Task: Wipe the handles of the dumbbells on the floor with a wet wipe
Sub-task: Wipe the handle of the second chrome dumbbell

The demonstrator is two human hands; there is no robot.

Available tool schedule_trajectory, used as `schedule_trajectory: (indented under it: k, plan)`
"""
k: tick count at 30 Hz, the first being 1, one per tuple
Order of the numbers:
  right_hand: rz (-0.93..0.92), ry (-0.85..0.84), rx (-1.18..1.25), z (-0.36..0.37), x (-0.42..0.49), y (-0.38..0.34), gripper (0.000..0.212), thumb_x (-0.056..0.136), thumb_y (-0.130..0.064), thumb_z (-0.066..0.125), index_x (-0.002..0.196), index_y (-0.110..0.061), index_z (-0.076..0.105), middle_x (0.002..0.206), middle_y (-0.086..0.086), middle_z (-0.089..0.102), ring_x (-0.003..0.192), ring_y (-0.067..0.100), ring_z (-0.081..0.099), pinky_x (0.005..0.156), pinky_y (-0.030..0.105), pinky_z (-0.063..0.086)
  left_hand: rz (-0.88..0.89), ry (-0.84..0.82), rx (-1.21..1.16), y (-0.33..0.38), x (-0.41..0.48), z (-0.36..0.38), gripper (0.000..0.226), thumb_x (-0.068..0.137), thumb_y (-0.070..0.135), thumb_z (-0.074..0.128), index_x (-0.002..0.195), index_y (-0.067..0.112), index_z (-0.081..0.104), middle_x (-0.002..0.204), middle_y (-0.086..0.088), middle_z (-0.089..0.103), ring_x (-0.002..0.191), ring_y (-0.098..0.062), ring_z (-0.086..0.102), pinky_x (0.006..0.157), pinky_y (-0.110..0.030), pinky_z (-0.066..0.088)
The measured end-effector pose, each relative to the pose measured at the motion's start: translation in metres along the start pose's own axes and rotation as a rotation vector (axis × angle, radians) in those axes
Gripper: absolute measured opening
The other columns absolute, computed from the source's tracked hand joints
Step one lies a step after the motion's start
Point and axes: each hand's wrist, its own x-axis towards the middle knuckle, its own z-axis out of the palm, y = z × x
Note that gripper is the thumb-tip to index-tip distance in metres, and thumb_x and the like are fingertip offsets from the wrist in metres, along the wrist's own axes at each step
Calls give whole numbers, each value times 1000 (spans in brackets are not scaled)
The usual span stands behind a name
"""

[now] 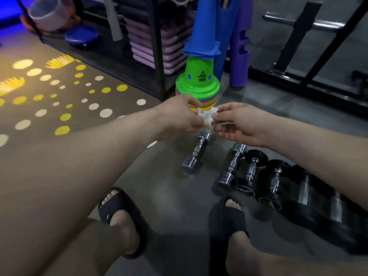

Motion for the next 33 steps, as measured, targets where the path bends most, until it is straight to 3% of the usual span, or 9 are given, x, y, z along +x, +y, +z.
schedule_trajectory:
  k: [4,11,14,17,21,24,27,30,33]
  plan:
    - [18,-123,-39,-9,19,11,22,95,-5,64,104,-23,55,76,2,71,63,15,62,59,26,53,16,28,50,-24,6,2,45,84,0,77,124,9,59,106,-18,71,86,-22,68,87,-44,59]
    - [15,-189,43,-31,93,40,4,98,-8,59,98,-10,63,81,9,65,67,15,59,60,24,52,24,180,71,-53,73,5,7,89,11,73,82,11,71,79,-14,74,71,-22,69,84,-47,61]
    - [-10,-209,-65,-45,133,66,16,97,-27,63,92,-12,65,83,7,62,72,16,58,62,25,51,-20,199,-45,-83,112,15,12,95,6,65,84,7,69,72,-9,69,65,-17,64,73,-35,60]
    - [-16,-196,-179,-52,170,98,40,74,-49,77,93,-14,70,87,5,64,76,14,61,66,28,52,-88,187,-136,-118,147,25,11,99,12,61,93,5,68,76,-8,71,68,-15,65,75,-34,59]
    - [21,-106,-40,-58,210,140,4,96,-10,66,93,-7,66,83,16,59,69,16,57,61,25,52,-137,102,-213,-158,184,39,21,95,14,69,106,-2,62,93,-19,71,75,-18,66,66,-26,53]
    - [94,-93,109,-65,228,156,8,96,-1,62,90,-6,63,77,13,63,65,17,58,62,26,52,-133,70,-170,-185,204,47,36,81,5,79,114,2,63,93,-6,74,79,-16,70,70,-25,52]
    - [133,-54,180,-72,245,166,10,97,1,59,89,-6,60,74,12,64,62,16,62,59,26,55,-156,84,-218,-201,222,52,45,83,-4,71,126,8,60,105,-12,74,81,-16,69,69,-25,51]
    - [134,6,208,-75,262,175,15,97,4,56,90,-9,56,73,11,63,60,17,61,58,26,55,-211,134,-276,-209,234,54,39,91,-4,64,125,15,60,99,-8,75,73,-12,66,67,-26,53]
    - [116,12,179,-74,277,184,19,97,6,55,97,-12,57,76,10,63,60,18,60,58,27,54,-269,157,-218,-222,246,53,20,98,2,54,103,14,70,73,7,72,60,-5,61,65,-26,54]
